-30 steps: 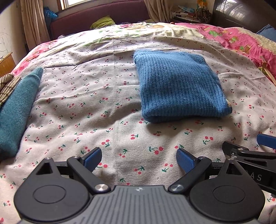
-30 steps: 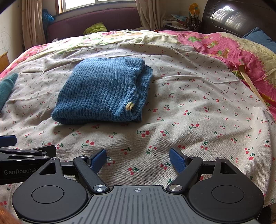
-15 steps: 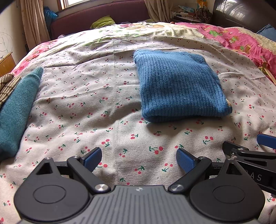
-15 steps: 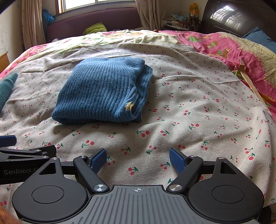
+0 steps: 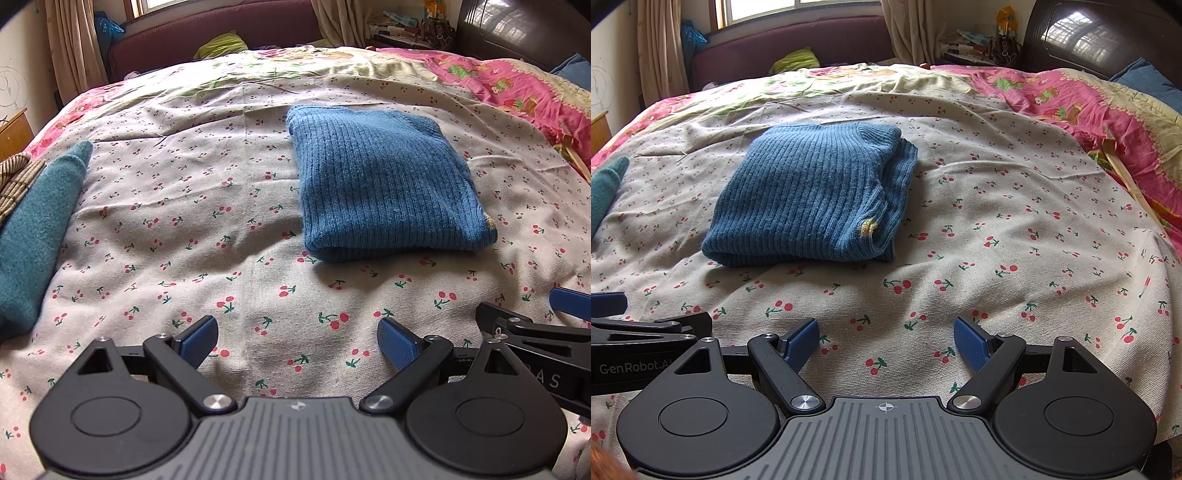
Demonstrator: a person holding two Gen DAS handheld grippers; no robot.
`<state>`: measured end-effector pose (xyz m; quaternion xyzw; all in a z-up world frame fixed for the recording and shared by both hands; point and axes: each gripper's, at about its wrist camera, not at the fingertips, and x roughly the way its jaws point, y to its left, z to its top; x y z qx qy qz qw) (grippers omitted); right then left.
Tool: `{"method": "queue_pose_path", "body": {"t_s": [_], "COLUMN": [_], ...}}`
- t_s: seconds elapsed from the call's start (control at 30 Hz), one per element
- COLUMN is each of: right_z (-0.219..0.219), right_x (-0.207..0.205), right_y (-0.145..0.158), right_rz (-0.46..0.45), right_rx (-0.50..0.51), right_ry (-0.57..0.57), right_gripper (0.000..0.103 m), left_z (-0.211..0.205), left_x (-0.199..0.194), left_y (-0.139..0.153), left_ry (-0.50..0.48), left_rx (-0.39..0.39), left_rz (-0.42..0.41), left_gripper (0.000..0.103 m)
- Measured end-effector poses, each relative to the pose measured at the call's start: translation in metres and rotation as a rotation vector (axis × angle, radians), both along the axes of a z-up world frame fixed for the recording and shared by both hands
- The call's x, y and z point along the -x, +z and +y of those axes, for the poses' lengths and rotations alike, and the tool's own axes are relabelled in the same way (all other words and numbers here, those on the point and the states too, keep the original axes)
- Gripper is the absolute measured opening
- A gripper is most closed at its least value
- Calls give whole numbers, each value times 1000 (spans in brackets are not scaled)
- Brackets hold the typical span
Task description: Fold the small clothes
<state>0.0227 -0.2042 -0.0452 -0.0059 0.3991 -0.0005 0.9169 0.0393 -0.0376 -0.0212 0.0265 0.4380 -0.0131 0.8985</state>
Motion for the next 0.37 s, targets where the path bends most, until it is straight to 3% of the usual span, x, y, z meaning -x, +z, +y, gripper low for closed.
{"method": "queue_pose_path", "body": {"t_s": [0.37], "right_z": [0], "right_x": [0], "right_y": [0], "right_rz": [0], "right_rx": [0], "right_ry": [-1], "right_gripper": [82], "left_z": [0], "left_x": [-1], "left_y": [0], "left_ry": [13], "left_rx": [5], "left_rz": [14], "left_gripper": [102]}}
